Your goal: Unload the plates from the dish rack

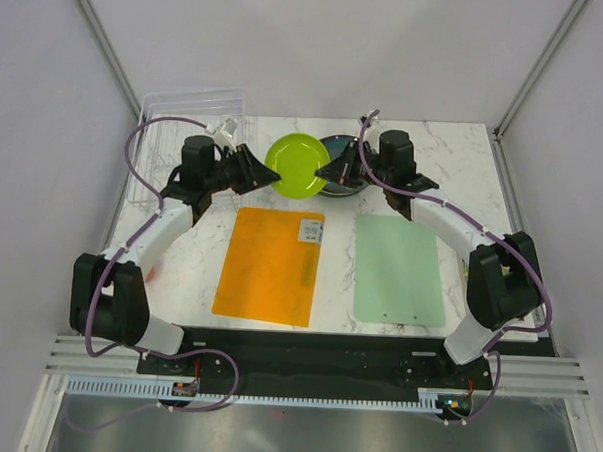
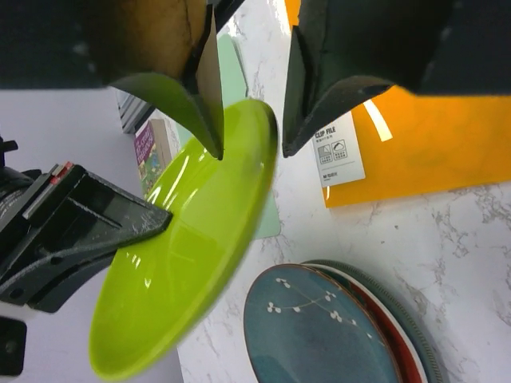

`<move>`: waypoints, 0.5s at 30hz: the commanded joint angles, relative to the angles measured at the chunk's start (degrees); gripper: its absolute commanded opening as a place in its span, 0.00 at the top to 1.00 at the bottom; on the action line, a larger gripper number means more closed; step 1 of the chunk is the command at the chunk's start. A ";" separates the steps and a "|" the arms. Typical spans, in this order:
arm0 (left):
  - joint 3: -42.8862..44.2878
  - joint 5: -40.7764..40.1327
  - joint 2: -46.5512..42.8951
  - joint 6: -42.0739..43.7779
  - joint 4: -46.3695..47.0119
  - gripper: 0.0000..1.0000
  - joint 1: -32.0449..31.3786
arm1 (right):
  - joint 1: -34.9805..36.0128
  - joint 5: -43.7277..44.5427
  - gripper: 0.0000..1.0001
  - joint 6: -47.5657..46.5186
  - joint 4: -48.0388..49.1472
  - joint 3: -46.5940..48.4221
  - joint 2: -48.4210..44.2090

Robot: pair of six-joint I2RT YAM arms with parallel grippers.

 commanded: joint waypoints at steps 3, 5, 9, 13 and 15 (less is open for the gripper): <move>0.06 -2.09 -0.08 2.36 -3.03 0.33 -0.87 | -1.33 11.54 1.00 -6.97 -5.94 7.45 0.58; 0.41 -8.30 -1.74 5.95 -6.04 0.09 -0.87 | -3.61 12.27 1.00 -7.33 -7.62 9.38 1.99; 0.68 -14.31 -4.90 10.98 -10.44 0.07 -0.87 | -8.01 13.06 1.00 -7.68 -9.73 11.32 5.24; -0.29 -16.43 -7.98 14.67 -11.24 0.07 -0.87 | -11.69 12.54 1.00 -7.33 -10.95 13.61 10.15; -0.47 -16.87 -8.69 16.34 -11.50 0.07 -0.87 | -12.49 12.18 1.00 -7.24 -11.66 15.10 13.05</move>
